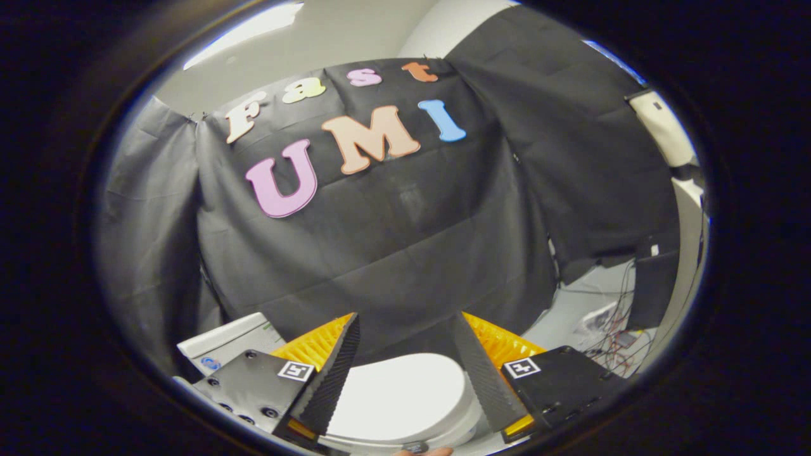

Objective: Open the toilet lid.

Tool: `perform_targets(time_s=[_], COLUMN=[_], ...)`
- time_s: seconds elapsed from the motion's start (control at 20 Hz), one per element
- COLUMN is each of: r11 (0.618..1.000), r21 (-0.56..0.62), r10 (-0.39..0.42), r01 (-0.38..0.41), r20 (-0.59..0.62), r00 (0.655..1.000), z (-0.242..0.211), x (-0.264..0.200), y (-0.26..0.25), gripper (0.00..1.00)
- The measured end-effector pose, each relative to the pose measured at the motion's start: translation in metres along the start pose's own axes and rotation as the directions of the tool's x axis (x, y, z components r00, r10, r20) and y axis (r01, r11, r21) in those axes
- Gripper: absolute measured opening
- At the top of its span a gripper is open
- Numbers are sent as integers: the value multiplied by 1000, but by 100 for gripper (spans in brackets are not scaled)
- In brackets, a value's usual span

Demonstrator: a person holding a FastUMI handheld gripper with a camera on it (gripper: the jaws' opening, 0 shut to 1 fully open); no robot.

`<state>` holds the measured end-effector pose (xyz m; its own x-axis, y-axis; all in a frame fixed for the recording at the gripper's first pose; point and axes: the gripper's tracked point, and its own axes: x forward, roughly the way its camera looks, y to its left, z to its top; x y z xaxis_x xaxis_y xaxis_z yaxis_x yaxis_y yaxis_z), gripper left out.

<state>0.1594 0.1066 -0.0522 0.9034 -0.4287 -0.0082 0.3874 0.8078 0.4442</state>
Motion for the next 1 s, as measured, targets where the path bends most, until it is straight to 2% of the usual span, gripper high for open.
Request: perform_targets(time_s=[0.4,1.0], r11=[993,963], r21=[117,233], r10=[-4,-87], r01=[20,137], r20=[-134,-211], r00=[991,974], z=[-65,-106], x=[-3,-7], y=[-10,-45], gripper=[93,93])
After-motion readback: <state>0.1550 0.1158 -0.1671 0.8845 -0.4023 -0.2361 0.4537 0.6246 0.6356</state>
